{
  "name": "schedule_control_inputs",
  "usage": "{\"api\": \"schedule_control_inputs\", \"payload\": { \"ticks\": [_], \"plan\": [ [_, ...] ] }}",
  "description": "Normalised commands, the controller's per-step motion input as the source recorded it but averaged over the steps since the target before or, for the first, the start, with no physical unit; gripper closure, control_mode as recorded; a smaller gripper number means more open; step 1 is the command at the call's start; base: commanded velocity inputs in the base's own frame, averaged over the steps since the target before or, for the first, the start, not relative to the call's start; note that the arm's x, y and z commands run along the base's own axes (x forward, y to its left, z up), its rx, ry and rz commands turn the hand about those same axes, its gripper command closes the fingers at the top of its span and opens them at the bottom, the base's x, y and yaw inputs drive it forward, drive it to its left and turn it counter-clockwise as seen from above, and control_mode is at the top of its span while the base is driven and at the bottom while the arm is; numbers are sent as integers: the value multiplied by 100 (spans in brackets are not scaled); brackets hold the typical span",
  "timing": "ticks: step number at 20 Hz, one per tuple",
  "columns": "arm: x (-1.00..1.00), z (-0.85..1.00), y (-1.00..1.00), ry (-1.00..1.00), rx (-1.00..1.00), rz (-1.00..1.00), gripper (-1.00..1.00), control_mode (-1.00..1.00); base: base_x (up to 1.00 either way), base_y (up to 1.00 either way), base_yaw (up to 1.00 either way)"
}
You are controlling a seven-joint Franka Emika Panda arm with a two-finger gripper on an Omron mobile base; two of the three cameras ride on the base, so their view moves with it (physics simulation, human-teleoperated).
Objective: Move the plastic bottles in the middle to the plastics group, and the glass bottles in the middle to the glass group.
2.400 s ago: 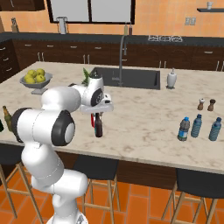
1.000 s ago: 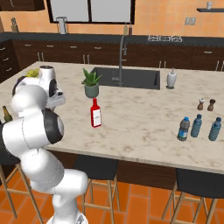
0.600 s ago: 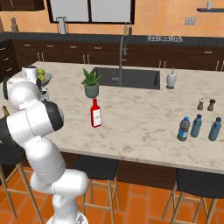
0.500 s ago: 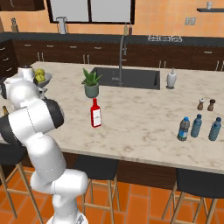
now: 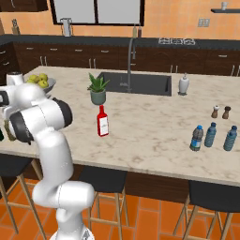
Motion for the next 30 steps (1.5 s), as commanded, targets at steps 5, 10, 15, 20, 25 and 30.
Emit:
{"api": "schedule_control_inputs", "payload": {
  "ticks": [5, 10, 15, 20, 25, 30],
  "plan": [
    [26, -27, 33, -3, 0, 8, 100, -100, 0, 0, 0],
    [7, -22, 10, -6, 4, 8, 100, -100, 0, 0, 0],
    [-2, -35, 0, -6, 2, 8, -100, -100, 0, 0, 0],
    [-1, -12, 0, -5, 0, 2, -100, -100, 0, 0, 0],
    [-6, 37, -2, -3, 2, -1, -100, -100, 0, 0, 0],
    [-21, 56, -39, 0, 7, -3, -100, -100, 0, 0, 0]
  ]
}}
